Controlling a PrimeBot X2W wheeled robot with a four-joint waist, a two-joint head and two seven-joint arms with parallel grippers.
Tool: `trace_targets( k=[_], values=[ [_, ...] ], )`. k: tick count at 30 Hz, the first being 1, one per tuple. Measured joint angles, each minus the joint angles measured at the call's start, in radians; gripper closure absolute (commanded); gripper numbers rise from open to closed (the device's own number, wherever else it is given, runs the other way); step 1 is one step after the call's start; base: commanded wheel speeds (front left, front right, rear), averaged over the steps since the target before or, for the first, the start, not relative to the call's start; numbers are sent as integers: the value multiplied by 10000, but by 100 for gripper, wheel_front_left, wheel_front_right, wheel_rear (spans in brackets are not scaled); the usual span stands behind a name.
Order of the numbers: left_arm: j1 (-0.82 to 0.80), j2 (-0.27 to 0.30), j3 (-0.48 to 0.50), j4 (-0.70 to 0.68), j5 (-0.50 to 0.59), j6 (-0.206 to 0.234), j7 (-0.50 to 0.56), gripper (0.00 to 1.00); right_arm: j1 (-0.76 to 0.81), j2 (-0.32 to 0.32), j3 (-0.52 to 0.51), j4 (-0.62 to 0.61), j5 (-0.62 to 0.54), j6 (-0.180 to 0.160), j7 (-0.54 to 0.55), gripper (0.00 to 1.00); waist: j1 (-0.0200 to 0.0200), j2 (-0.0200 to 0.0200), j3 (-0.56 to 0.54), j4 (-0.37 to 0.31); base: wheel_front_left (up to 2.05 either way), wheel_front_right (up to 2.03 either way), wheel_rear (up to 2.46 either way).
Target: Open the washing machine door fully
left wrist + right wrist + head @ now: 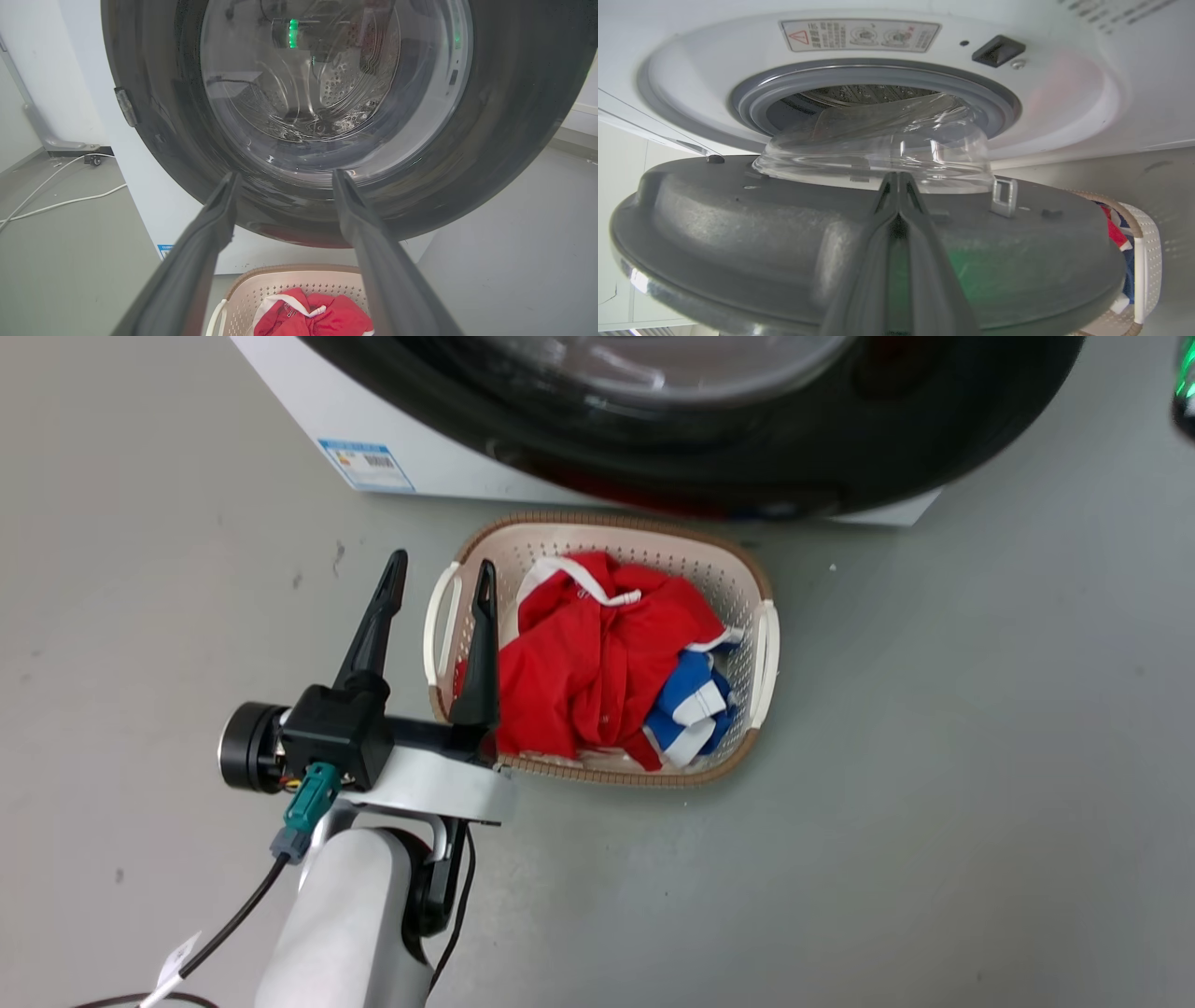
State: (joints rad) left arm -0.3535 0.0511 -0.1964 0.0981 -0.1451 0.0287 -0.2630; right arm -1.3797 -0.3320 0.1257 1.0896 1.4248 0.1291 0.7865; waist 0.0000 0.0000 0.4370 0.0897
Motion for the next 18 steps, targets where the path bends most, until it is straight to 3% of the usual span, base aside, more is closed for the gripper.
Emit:
trace_targets(
  k=[18],
  values=[
    [1628, 8, 257, 690, -46, -326, 0, 0, 3727, 884, 226, -1630, 399, 2, 1377, 100, -1, 0, -2256, -182, 0, 0, 0]
  ],
)
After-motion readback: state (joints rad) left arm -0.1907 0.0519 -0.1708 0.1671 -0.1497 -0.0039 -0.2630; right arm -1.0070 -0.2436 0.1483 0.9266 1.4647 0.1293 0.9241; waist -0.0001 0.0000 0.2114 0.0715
